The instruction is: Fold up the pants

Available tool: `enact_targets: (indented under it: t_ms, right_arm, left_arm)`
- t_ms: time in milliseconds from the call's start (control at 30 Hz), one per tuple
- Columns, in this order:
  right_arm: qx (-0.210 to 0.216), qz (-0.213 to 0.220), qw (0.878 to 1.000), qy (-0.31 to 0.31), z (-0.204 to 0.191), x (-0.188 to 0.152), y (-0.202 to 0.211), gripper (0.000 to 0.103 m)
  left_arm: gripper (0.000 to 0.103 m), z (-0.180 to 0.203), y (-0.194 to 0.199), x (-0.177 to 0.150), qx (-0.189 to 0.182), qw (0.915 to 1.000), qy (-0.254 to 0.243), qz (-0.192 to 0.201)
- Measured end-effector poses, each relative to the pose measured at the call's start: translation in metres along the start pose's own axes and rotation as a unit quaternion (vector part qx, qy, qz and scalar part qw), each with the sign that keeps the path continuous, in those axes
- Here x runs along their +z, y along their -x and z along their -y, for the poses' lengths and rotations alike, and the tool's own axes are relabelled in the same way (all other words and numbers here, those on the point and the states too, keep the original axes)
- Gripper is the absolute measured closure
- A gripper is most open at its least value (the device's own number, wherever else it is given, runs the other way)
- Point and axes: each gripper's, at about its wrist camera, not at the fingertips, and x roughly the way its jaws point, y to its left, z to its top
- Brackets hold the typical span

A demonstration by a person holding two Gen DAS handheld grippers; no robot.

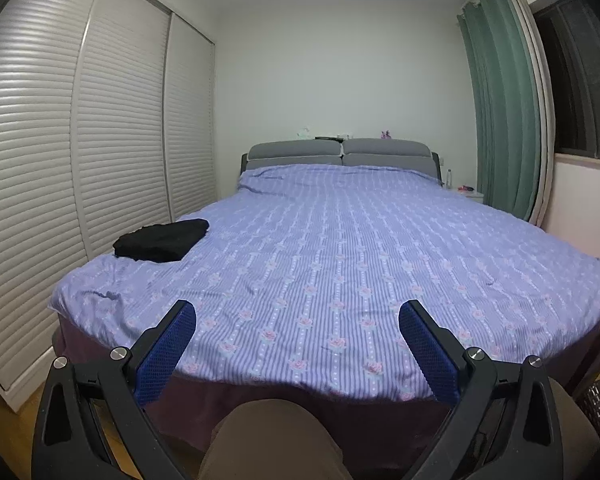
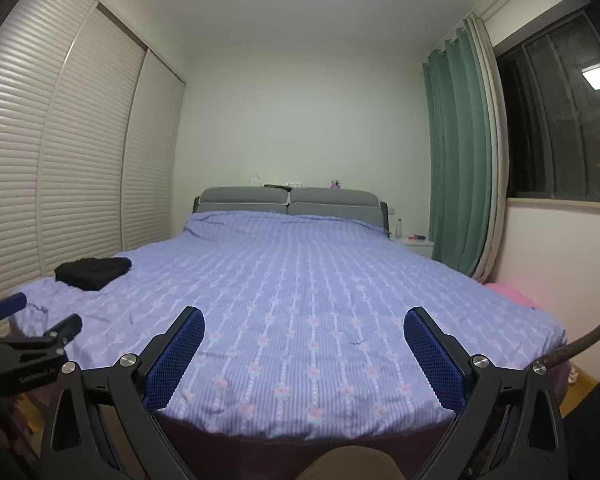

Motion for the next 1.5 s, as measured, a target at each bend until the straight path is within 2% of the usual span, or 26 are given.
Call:
enact_targets:
  t_ms: [367, 500, 600, 967, 1200, 1500]
  right_arm:
    - [-0.009, -0.016, 1.000, 0.002, -0.010, -0.037, -0.019, 0.002]
    - [-0.011, -0.028, 1.000, 0.009, -0.013, -0.049, -0.028, 0.002]
    - [-0.010, -0.034, 0.999, 0.010, -0.013, -0.054, -0.032, 0.002]
    - [-0.012, -0.032, 0.999, -0.001, -0.007, -0.055, -0.032, 0.002]
    - [-0.012, -0.011, 1.000, 0.010, -0.009, -0.053, -0.028, 0.002]
    - [-0.008, -0.003, 1.000, 0.016, -0.012, -0.052, -0.026, 0.002]
  left_arm:
    - [0.000, -0.005, -0.010, -0.015, 0.005, 0.9997, 0.004, 0.024]
    - [0.000, -0.002, -0.024, -0.020, 0.007, 1.0000, 0.001, 0.005]
    - [0.000, -0.004, -0.027, -0.020, 0.006, 0.9999, 0.011, 0.008]
    - [0.000, -0.001, -0.024, -0.020, -0.004, 0.9997, 0.005, 0.022]
    - [0.000, 0.007, -0.016, -0.019, -0.018, 0.9989, -0.014, 0.042]
    - [0.000, 0.010, -0.014, -0.020, -0.021, 0.9986, -0.016, 0.046]
